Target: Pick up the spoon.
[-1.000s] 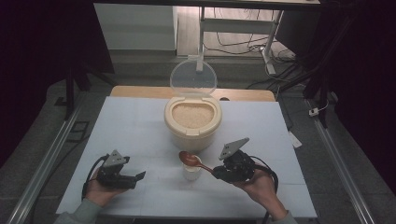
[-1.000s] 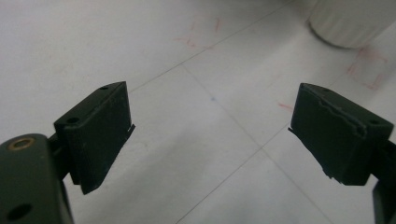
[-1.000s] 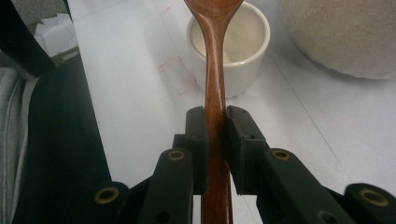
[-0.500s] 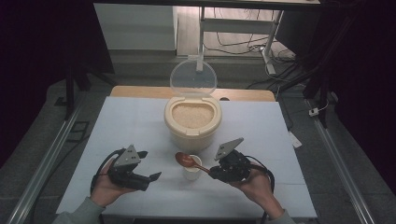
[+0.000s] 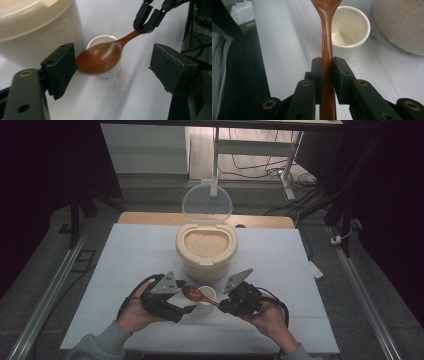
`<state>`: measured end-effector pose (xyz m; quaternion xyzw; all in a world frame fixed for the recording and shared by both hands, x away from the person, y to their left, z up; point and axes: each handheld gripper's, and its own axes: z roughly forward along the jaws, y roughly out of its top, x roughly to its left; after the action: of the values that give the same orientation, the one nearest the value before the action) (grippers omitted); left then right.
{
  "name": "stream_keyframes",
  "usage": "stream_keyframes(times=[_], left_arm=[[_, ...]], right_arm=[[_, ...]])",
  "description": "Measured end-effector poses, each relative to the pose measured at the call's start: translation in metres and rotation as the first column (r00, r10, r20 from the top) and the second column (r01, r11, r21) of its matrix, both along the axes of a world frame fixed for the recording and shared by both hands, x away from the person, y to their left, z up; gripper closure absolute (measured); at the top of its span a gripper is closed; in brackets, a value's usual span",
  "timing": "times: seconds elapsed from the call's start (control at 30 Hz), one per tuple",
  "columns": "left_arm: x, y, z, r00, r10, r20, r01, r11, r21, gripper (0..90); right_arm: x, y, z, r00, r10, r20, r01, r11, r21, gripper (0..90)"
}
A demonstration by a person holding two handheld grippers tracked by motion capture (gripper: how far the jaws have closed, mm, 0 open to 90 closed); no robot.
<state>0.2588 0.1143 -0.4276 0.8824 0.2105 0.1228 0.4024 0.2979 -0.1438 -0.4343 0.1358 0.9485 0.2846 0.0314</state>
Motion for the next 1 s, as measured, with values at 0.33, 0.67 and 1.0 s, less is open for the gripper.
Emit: stream_keyframes(times=[0.33,0.67,1.0], left_arm=[[0.009,-0.029,0.0,0.997,-0.072,-0.028,0.074,0.9928,0.094,26.9],[0.013,-0.038,-0.007,0.9949,-0.097,-0.029,0.1,0.9805,0.169,36.1],[0.012,-0.041,-0.012,0.9901,-0.137,-0.029,0.14,0.962,0.234,51.7]], right_arm=[[-0.002,0.01,0.0,0.9993,0.033,0.015,-0.033,0.999,-0.008,78.8],[-0.004,0.017,0.0,0.9989,0.045,0.016,-0.045,0.999,-0.016,78.8],[-0.007,0.025,0.003,0.9958,0.08,0.044,-0.079,0.997,-0.028,78.8]])
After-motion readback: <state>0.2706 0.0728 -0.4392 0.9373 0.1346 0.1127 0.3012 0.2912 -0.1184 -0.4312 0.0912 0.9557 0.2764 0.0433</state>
